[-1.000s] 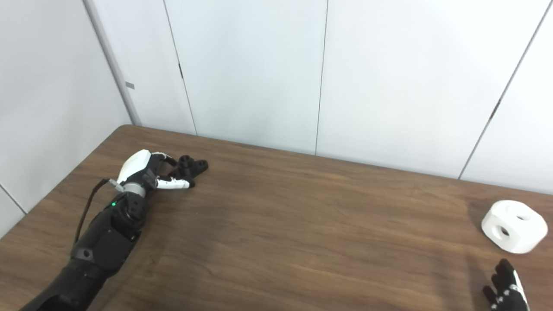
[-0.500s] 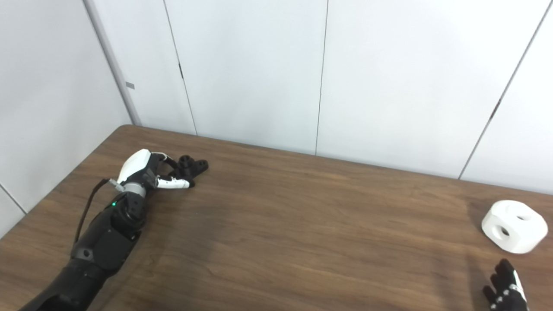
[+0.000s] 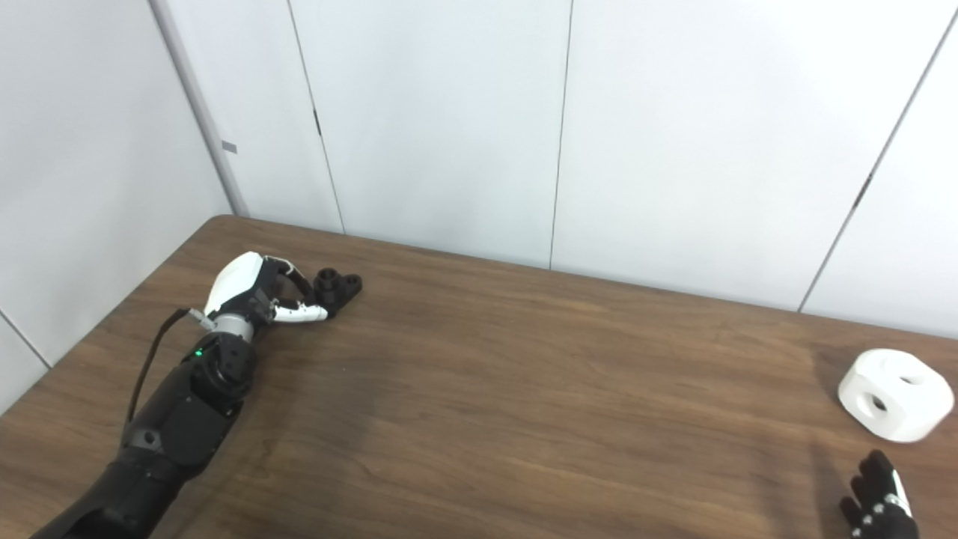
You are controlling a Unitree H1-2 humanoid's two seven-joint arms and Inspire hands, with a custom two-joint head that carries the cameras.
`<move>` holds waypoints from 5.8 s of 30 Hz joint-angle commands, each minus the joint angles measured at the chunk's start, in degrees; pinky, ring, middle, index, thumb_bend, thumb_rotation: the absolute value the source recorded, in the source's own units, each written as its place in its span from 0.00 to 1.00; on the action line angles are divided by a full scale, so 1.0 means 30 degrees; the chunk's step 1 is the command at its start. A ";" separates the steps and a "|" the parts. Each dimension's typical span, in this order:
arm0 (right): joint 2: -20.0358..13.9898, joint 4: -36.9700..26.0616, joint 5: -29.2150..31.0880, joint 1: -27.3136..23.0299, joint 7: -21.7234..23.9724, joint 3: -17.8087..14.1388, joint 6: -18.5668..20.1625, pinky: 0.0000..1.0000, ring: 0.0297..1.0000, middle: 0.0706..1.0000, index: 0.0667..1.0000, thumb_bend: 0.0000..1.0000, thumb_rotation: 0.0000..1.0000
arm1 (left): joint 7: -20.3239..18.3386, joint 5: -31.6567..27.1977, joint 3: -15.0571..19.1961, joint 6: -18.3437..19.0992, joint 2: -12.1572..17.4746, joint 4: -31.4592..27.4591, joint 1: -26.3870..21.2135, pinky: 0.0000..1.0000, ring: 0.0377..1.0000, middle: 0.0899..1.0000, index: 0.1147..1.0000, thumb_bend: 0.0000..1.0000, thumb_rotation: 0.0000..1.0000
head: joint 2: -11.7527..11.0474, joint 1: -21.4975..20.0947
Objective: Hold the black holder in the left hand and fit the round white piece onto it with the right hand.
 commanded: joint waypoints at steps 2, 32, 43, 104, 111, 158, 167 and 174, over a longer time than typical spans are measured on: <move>-0.0063 -0.0637 0.0112 -0.0128 -0.0032 -0.0086 -0.0178 1.00 1.00 0.99 0.98 0.62 1.00 | -0.0358 0.0023 -0.0288 -0.0058 0.0265 -0.0096 -0.0355 0.80 0.87 0.75 0.42 0.52 0.05 | 0.0003 0.0002; -0.0030 -0.0919 -0.0744 -0.0519 -0.0331 0.0351 0.1138 1.00 1.00 1.00 1.00 0.60 1.00 | -0.2766 -0.0559 -0.1431 -0.0979 -0.0521 -0.5322 0.2828 0.83 0.88 0.75 0.42 0.52 0.05 | 0.0263 -0.1392; 0.0379 -0.0872 -0.1863 -0.0701 -0.0997 0.0624 0.0833 1.00 1.00 1.00 1.00 0.54 1.00 | -0.3042 0.0420 -0.2912 -0.1449 -0.1805 -0.8927 0.5019 0.81 0.88 0.77 0.42 0.52 0.05 | 0.0635 -0.3019; -0.1322 -0.4421 -1.2375 -0.3669 -0.3260 0.0969 0.5813 0.93 0.92 0.90 0.72 0.74 0.45 | -0.1893 0.5356 -0.5342 -0.5376 -0.3886 -1.2028 0.9687 0.92 0.84 0.74 0.42 0.52 0.05 | 0.3214 -0.9913; -0.1981 -0.4101 -1.3887 -0.4868 -0.3341 0.0367 0.6656 0.86 0.89 0.89 0.70 0.79 0.37 | -0.2255 0.5620 -0.5188 -0.5328 -0.3590 -1.2409 0.9749 0.90 0.83 0.73 0.42 0.52 0.05 | 0.3194 -1.0882; -0.6973 0.6634 -1.6706 -1.1536 -0.2970 0.3085 0.7977 1.00 1.00 0.97 0.71 0.89 0.28 | -0.3823 0.5495 -0.4607 -0.4908 -0.3384 -1.3098 0.9855 0.88 0.82 0.72 0.42 0.52 0.05 | 0.3285 -1.1800; -0.6881 0.6987 -1.6704 -1.1600 -0.3281 0.3284 0.8053 1.00 1.00 0.96 0.69 0.90 0.26 | -0.3827 0.5544 -0.4584 -0.5022 -0.3348 -1.3058 0.9844 0.88 0.82 0.72 0.42 0.52 0.05 | 0.3309 -1.1837; -0.6737 0.7069 -1.6592 -1.1603 -0.3333 0.3511 0.7872 1.00 1.00 0.96 0.69 0.90 0.27 | -0.3940 0.5653 -0.4601 -0.4925 -0.3277 -1.3094 0.9810 0.88 0.83 0.72 0.42 0.52 0.05 | 0.3326 -1.1820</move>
